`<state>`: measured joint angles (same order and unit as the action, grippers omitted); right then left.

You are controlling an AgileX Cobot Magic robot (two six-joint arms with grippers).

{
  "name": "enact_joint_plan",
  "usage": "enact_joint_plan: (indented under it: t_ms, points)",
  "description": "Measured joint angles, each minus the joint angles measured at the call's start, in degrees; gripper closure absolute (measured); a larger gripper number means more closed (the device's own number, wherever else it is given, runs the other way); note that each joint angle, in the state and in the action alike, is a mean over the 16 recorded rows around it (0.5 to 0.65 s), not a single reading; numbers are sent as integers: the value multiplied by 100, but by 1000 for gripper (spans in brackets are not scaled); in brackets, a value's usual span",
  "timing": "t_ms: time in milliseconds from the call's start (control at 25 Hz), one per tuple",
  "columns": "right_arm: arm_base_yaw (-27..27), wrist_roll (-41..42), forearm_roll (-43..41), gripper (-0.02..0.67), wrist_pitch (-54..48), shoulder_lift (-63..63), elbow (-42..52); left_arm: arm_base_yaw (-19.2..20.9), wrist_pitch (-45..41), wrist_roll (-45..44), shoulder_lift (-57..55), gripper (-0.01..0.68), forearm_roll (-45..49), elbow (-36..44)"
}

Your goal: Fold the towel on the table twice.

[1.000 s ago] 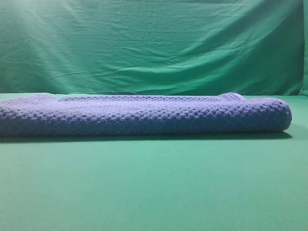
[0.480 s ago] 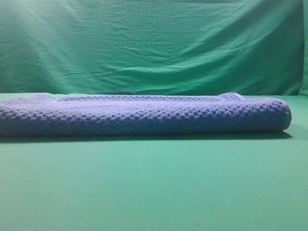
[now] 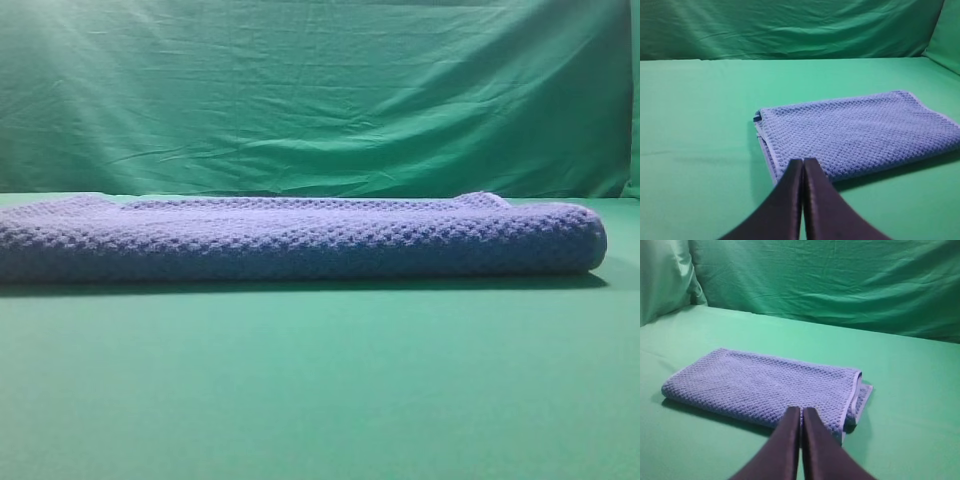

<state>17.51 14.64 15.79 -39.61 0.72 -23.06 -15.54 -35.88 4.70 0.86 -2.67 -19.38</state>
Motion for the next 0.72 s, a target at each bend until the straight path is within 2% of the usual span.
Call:
enact_joint_plan:
  t_ms: [400, 720]
  points:
    - [0, 68, -7, 649, 1032, 13, 818, 1, 425, -3, 0, 673, 201, 843]
    - [0, 290, -35, 649, 1218, 13, 1041, 1, 485, -10, 0, 673, 198, 1135]
